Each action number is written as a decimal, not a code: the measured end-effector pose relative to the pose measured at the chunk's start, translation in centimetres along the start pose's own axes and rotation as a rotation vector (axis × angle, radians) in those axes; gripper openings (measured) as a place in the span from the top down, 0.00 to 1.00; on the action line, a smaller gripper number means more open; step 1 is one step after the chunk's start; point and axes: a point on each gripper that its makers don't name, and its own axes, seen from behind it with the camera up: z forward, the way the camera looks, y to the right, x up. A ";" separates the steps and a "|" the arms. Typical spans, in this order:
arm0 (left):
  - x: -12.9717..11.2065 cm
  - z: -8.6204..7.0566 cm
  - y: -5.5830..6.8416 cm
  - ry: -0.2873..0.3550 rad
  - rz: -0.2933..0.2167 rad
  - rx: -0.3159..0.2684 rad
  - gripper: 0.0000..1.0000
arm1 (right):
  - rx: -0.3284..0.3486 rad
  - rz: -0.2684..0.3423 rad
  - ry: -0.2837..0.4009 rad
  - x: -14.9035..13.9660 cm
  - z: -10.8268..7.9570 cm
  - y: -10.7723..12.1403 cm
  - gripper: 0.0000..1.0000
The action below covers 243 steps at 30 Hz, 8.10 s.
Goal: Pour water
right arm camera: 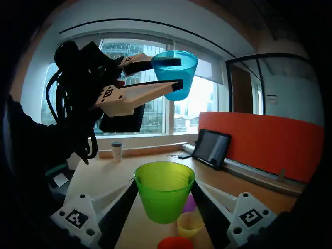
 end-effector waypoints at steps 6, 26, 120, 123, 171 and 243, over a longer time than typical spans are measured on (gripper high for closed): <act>0.5 0.0 -0.3 0.005 0.042 0.008 0.16 | 0.003 0.004 0.005 0.2 0.0 0.0 0.09; 1.2 0.3 -0.6 0.003 0.158 0.016 0.16 | 0.003 0.000 0.005 0.3 -0.2 0.1 0.10; 5.2 -0.1 1.0 0.048 0.706 0.035 0.16 | -0.024 -0.016 0.023 0.6 -0.4 0.6 0.11; 5.2 -0.2 1.0 0.049 0.704 0.038 0.16 | -0.026 -0.017 0.023 0.6 -0.5 0.7 0.11; 1.2 0.7 -2.2 -0.051 -0.322 -0.029 0.15 | -0.053 -0.017 0.070 1.8 -1.3 1.6 0.11; -14.7 -4.9 13.8 -0.321 -0.829 -0.206 0.15 | -0.287 0.034 -0.096 -2.8 -7.2 11.5 0.10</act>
